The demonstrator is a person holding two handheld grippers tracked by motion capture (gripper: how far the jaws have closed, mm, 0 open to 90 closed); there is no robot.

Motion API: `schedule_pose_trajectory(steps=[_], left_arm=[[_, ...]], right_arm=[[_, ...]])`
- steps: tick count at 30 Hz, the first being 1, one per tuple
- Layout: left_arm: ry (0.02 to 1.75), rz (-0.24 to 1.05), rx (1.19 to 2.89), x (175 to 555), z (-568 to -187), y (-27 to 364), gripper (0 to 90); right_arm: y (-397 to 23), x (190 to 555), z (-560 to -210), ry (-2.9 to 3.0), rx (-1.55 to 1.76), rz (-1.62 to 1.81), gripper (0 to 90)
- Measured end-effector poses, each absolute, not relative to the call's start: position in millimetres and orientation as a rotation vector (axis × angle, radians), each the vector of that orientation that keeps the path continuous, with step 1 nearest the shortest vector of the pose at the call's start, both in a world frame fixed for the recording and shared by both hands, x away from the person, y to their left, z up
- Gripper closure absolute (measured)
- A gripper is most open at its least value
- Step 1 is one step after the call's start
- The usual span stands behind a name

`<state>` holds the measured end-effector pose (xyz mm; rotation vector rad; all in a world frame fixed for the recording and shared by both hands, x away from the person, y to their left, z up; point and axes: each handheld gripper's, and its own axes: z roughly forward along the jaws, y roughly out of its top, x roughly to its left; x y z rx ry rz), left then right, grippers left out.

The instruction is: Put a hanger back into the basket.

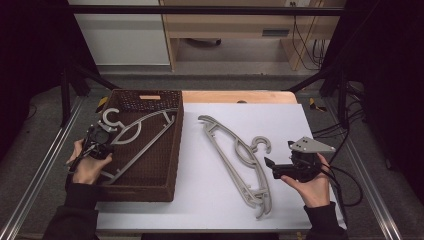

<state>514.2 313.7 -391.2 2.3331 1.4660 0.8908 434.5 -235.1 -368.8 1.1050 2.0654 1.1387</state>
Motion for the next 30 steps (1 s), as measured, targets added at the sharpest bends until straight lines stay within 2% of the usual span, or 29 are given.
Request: schedule_pose_trajectory(steps=[5,8,14,23,30], left_arm=[[1.395,0.895,2.251,506.6,-377.3,313.6,58.8],[1.345,0.865,2.179,499.5,-365.9,312.3,49.8],[1.214,0.811,2.103,481.9,-350.8,301.2,39.8],[1.095,0.771,1.972,456.0,-341.8,282.2,32.0],[1.049,0.742,1.955,447.5,-342.2,271.5,28.9]], right_arm=[[-235.7,434.0,-368.0,2.064,1.093,1.14,8.2],[-234.9,433.4,-368.1,2.069,1.094,1.132,8.9],[-233.8,433.1,-367.4,2.085,1.089,1.116,10.8],[-231.3,433.2,-365.1,2.112,1.094,1.079,18.1],[-230.0,434.9,-366.3,2.135,1.128,1.049,22.9]])
